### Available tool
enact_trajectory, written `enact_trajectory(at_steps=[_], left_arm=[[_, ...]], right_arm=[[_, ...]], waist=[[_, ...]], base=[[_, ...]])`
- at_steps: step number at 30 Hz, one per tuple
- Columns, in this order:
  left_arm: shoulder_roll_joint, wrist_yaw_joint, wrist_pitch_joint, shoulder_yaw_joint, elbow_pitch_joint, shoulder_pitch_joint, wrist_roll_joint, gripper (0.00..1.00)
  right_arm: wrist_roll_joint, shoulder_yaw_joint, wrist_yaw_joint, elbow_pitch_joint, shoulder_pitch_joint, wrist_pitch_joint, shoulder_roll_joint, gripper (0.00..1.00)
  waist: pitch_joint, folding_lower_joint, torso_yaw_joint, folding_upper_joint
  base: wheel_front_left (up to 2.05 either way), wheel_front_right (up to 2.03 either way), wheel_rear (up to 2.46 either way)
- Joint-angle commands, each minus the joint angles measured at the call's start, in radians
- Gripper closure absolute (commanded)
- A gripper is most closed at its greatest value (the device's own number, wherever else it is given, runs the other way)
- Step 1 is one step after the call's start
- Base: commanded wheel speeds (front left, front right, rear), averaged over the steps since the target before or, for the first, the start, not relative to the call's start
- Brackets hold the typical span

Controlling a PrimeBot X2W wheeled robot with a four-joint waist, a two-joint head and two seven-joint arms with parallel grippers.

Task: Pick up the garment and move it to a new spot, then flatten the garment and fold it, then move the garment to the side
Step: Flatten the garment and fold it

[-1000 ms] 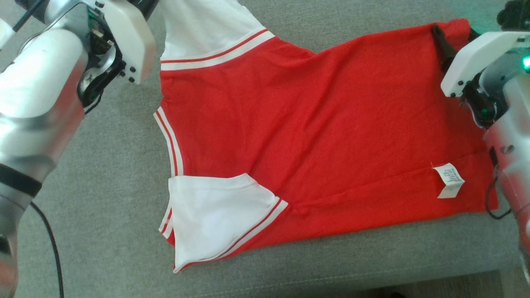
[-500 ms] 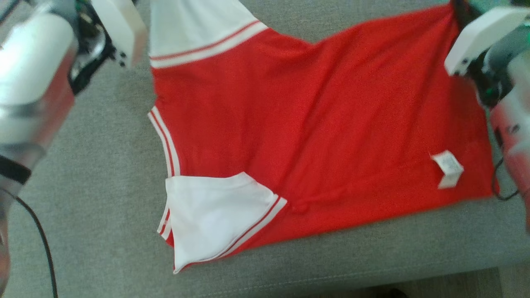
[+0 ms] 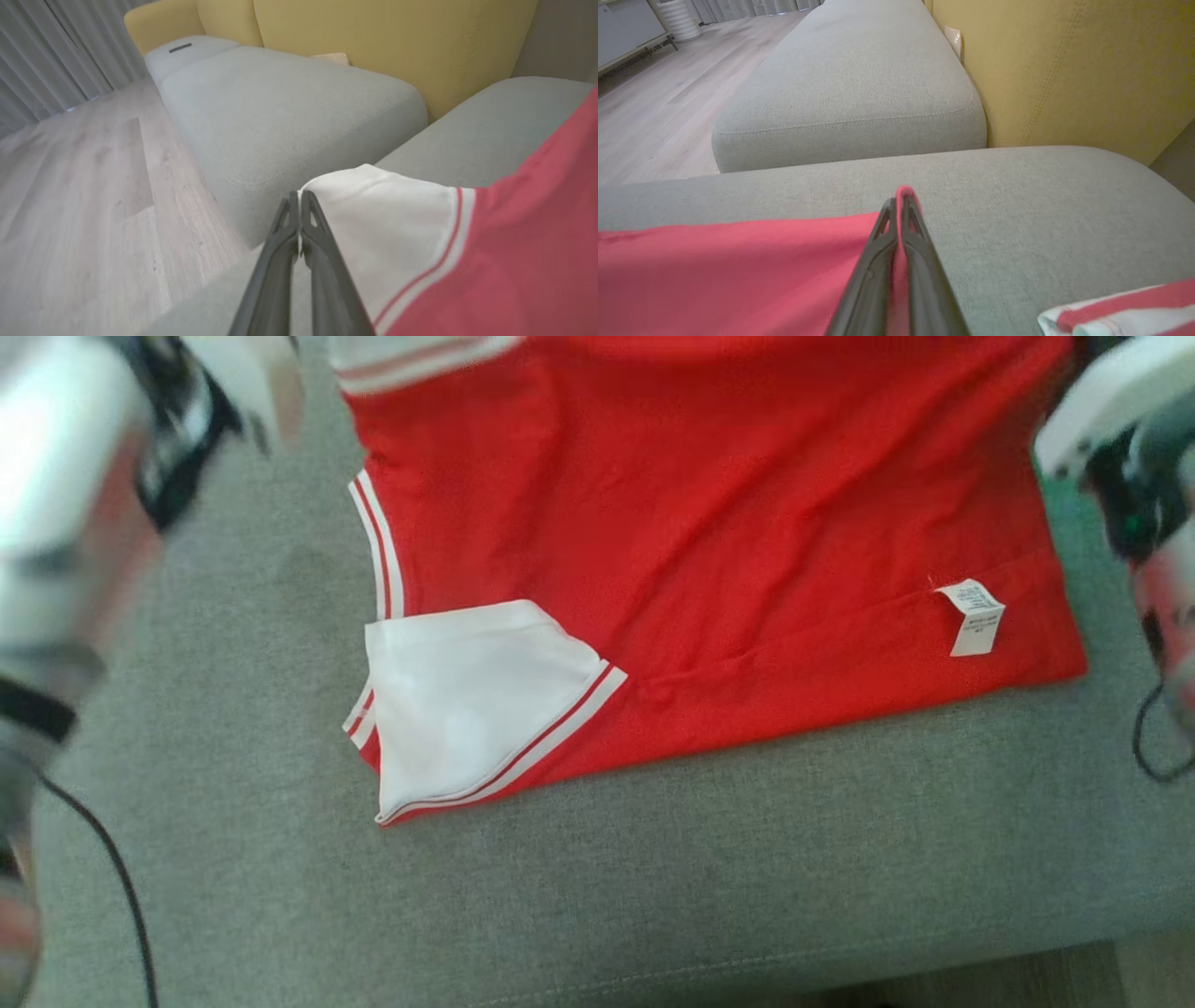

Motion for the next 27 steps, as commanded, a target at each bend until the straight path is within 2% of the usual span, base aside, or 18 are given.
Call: enact_trajectory(at_steps=[1, 3, 7, 11, 19, 23, 27], left_arm=[[0.039, -0.001, 0.002, 0.036, -0.023, 0.0, -0.016, 1.0], [0.056, 0.001, 0.003, 0.039, -0.06, 0.062, -0.042, 1.0], [0.11, 0.042, -0.006, 0.05, -0.191, 0.214, -0.092, 1.0], [0.184, 0.126, -0.011, 0.057, -0.382, 0.377, -0.128, 1.0], [0.331, 0.332, 0.025, 0.049, -0.765, 0.666, -0.188, 1.0], [0.359, 0.4, 0.039, 0.034, -0.877, 0.764, -0.215, 1.0], [0.352, 0.439, 0.029, 0.026, -0.908, 0.814, -0.226, 1.0]], right_arm=[[0.014, 0.013, 0.007, -0.027, 0.04, -0.011, -0.016, 1.0], [0.037, 0.023, 0.007, -0.041, 0.085, -0.017, -0.028, 1.0], [0.077, 0.036, 0.007, -0.069, 0.178, -0.036, -0.061, 1.0], [0.106, 0.038, 0.007, -0.085, 0.265, -0.051, -0.089, 1.0], [0.14, 0.03, 0.007, -0.109, 0.384, -0.061, -0.111, 1.0], [0.149, 0.028, 0.007, -0.122, 0.43, -0.057, -0.112, 1.0], [0.148, 0.026, 0.007, -0.129, 0.467, -0.055, -0.112, 1.0]], waist=[[-0.016, 0.0, 0.004, 0.0], [-0.033, 0.0, 0.008, 0.0], [-0.066, 0.0, 0.021, 0.0], [-0.095, 0.0, 0.034, 0.0], [-0.131, 0.0, 0.042, 0.0], [-0.145, 0.0, 0.039, 0.0], [-0.156, 0.0, 0.037, 0.0]], base=[[0.0, 0.0, 0.0], [0.0, 0.0, 0.0], [0.0, 0.0, 0.0], [0.0, 0.0, 0.0], [0.0, 0.0, 0.0], [0.0, 0.0, 0.0], [0.0, 0.0, 0.0]])
